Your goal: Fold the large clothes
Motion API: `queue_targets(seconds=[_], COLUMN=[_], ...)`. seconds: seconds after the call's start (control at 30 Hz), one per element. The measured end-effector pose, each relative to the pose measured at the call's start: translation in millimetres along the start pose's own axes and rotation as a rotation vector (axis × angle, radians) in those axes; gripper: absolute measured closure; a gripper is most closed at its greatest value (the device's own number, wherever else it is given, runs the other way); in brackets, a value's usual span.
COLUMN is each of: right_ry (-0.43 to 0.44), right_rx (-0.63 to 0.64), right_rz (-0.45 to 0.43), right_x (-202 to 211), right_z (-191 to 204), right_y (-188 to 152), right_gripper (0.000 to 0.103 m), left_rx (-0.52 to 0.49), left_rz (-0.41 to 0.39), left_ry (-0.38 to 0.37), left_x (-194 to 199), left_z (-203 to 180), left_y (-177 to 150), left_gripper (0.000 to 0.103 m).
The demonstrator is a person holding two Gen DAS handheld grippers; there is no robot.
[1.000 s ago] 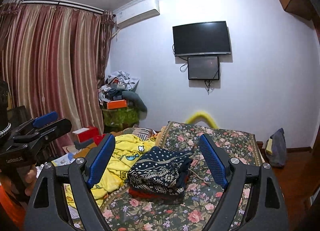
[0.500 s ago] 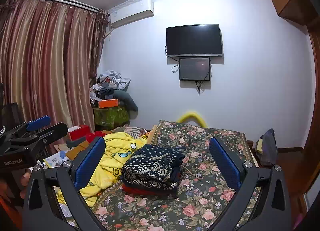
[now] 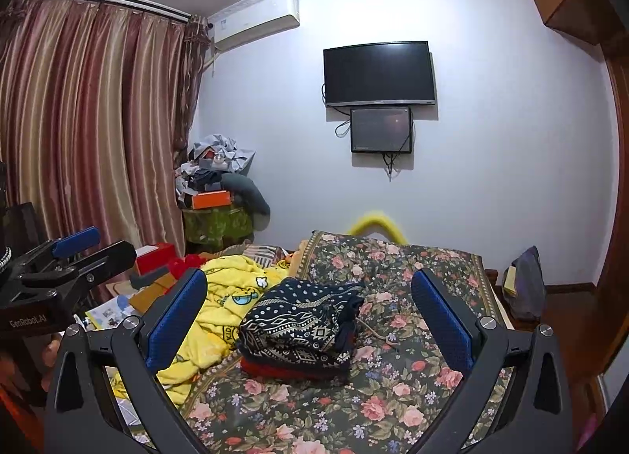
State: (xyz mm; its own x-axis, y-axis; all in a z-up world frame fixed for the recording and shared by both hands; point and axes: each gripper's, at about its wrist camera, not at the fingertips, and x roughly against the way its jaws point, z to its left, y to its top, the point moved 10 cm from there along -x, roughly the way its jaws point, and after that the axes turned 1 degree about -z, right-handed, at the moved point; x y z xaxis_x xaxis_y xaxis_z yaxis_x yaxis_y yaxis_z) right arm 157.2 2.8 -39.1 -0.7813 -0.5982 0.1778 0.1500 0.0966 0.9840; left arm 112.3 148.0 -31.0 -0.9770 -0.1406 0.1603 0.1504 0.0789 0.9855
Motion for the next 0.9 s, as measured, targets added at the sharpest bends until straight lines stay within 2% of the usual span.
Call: queue_targets(seconds=[0.67,0.9], right_ry=[-0.007,-0.012], right_rx=[-0.035,-0.065], right_rz=[0.019,0.022], right_x=[0,1], right_z=[-12,-21], right_y=[-4,-4], right_gripper=[0.000,0.000], left_rx=[-0.043,-0.024], left_rz=[0.021,0.038], left_ry=[-0.025,-0.041], left_x=[-8,-13], left_z=[-15,-13], left_y=[-8,-7], left_gripper=[0.000,0.000])
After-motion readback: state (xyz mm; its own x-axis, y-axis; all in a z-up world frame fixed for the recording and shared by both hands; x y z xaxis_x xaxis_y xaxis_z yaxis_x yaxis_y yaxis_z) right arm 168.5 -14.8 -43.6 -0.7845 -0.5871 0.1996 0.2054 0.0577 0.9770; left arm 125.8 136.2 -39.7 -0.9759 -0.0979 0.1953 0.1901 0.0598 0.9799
